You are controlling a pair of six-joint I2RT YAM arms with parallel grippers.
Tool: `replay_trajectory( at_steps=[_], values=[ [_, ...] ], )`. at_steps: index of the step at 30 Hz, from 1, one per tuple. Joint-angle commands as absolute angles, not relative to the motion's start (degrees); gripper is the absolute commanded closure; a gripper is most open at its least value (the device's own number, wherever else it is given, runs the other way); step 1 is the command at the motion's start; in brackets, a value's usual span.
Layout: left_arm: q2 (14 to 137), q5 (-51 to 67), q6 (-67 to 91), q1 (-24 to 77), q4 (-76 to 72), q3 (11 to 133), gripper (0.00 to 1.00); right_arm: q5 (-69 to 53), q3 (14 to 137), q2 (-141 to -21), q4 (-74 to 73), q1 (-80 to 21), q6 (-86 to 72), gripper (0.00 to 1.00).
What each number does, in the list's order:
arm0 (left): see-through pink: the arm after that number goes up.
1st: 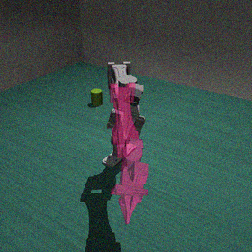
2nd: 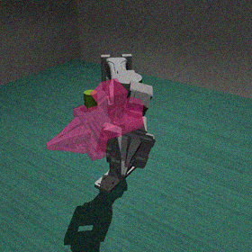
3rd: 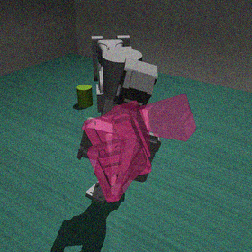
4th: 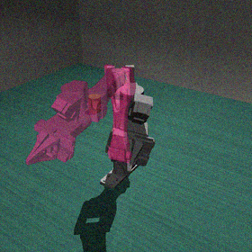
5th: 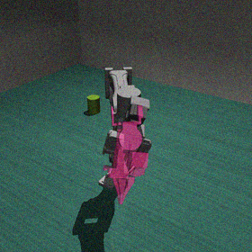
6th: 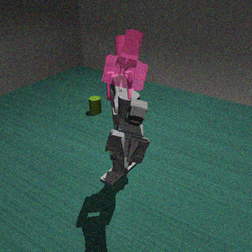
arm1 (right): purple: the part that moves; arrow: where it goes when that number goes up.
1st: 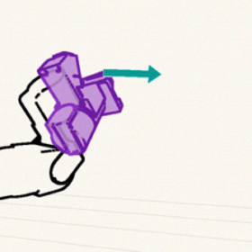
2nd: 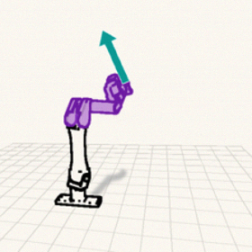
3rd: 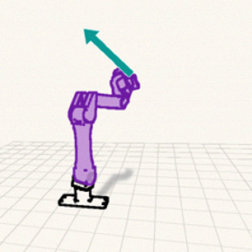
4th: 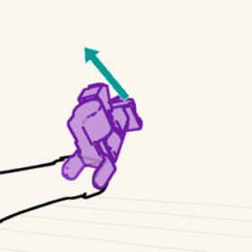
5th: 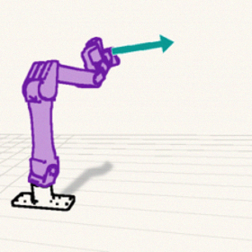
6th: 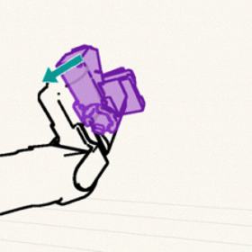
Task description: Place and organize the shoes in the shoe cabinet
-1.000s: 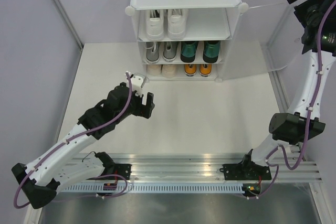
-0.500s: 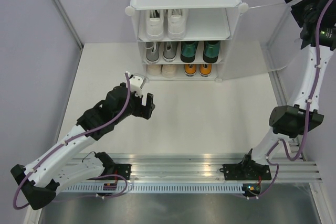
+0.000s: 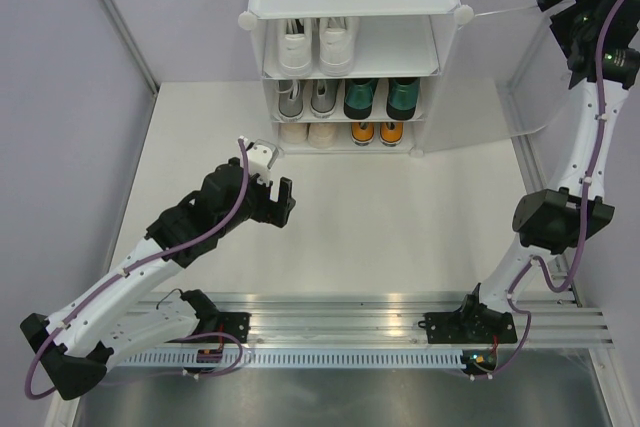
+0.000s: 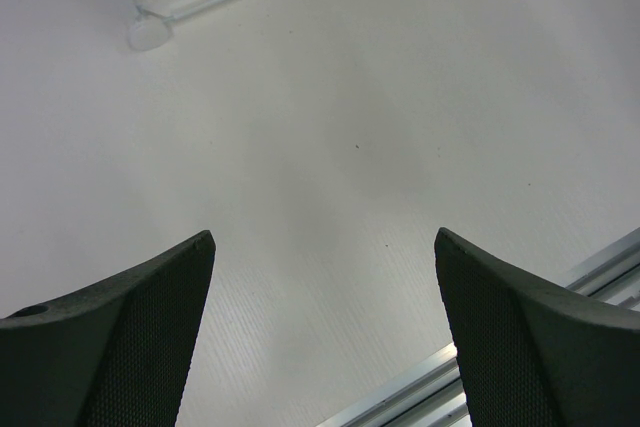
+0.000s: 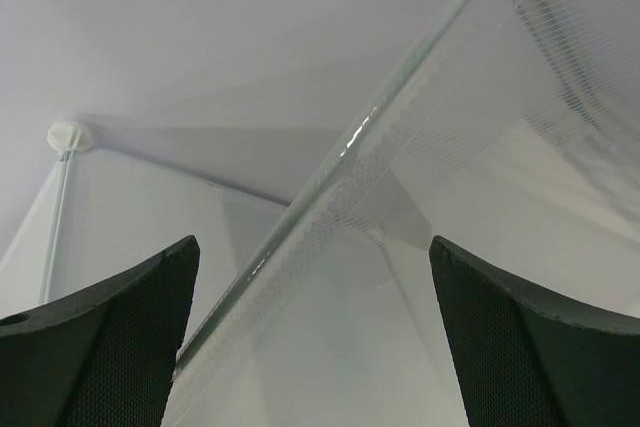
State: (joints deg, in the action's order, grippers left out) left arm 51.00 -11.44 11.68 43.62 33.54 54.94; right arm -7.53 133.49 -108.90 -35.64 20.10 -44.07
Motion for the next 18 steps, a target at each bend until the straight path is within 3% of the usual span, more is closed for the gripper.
replay_trajectory(
  at_steps=[1,18],
  values=[
    [50.7,-11.4,9.7,43.7,32.4,54.9,0.07,-5.5,131.8,-106.7,-40.0,20.6,-41.0,0.02],
    [50.4,-10.8,9.8,43.6,32.4,55.0,0.07,-6.3,127.4,-102.3,-49.0,21.4,-35.0,0.02]
  ],
)
